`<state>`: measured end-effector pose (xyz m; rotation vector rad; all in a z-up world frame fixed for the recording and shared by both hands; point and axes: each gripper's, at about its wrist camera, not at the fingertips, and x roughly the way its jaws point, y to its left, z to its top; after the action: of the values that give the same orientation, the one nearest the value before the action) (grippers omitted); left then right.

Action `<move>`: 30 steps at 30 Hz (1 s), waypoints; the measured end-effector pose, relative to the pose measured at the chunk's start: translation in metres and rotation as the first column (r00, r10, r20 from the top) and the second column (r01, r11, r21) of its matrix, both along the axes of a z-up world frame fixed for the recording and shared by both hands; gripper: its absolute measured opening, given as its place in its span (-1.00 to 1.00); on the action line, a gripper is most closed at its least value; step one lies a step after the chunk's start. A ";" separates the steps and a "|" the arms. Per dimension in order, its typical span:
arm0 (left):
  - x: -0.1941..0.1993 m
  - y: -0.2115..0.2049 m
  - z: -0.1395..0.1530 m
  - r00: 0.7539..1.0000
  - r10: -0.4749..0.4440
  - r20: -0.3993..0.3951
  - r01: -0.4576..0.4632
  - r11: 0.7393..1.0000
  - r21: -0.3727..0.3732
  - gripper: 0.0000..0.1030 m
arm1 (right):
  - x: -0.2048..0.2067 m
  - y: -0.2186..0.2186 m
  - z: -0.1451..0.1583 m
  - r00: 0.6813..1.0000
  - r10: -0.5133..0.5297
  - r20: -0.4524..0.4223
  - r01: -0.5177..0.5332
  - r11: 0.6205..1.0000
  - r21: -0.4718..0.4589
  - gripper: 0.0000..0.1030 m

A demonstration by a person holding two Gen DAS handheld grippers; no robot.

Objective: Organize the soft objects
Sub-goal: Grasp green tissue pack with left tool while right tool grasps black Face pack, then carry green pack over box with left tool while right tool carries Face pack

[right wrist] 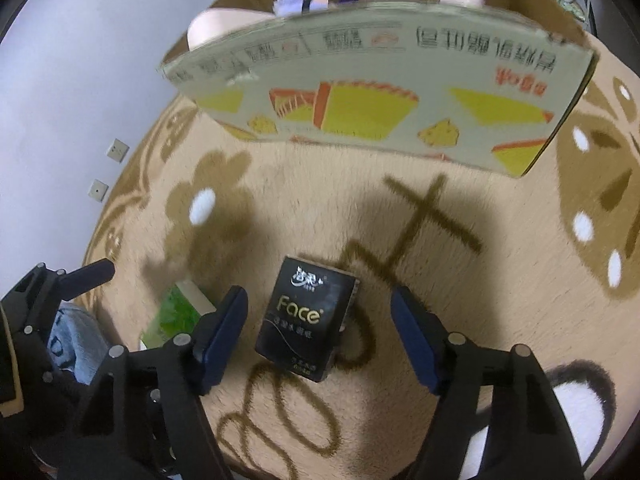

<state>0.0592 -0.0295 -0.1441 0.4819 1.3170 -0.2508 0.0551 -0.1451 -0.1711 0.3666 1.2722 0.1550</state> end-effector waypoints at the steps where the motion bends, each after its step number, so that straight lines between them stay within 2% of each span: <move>1: 0.000 0.000 -0.002 1.000 0.001 -0.008 -0.001 1.000 0.005 0.99 | 0.000 0.000 -0.001 1.000 0.003 -0.003 -0.003 1.000 0.000 0.48; 6: -0.002 0.001 -0.017 0.998 -0.004 -0.056 0.006 0.999 0.049 0.98 | 0.001 0.005 -0.006 1.000 0.014 -0.018 -0.014 1.000 -0.014 0.45; 9: -0.003 0.000 -0.025 0.997 -0.009 -0.081 0.015 0.998 0.065 0.92 | 0.004 0.018 -0.008 0.999 0.049 -0.015 -0.050 0.996 -0.079 0.27; 15: -0.003 0.001 -0.040 0.993 -0.003 -0.119 0.017 0.992 0.123 0.57 | 0.009 0.036 -0.014 0.996 0.082 -0.029 -0.084 0.991 -0.108 0.27; 18: -0.002 0.002 -0.043 0.990 0.008 -0.138 0.008 0.993 0.115 0.42 | 0.010 0.039 -0.015 0.996 0.082 -0.037 -0.086 0.988 -0.129 0.16; 20: -0.004 0.000 -0.044 0.989 -0.002 -0.146 0.017 0.995 0.101 0.13 | 0.011 0.040 -0.014 0.996 0.074 -0.041 -0.078 0.989 -0.127 0.14; 24: -0.007 -0.005 -0.044 0.990 -0.020 -0.138 0.036 0.993 0.113 0.10 | 0.012 0.038 -0.013 0.997 0.066 -0.037 -0.070 0.989 -0.131 0.09; 30: -0.003 -0.014 -0.036 0.995 0.017 -0.100 -0.002 0.988 0.151 0.09 | 0.014 0.031 -0.005 0.999 0.033 -0.014 -0.035 0.988 -0.148 0.05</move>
<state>0.0559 -0.0436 -0.1798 0.5972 1.4440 -0.1698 0.0691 -0.1137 -0.1766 0.2179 1.2930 0.0866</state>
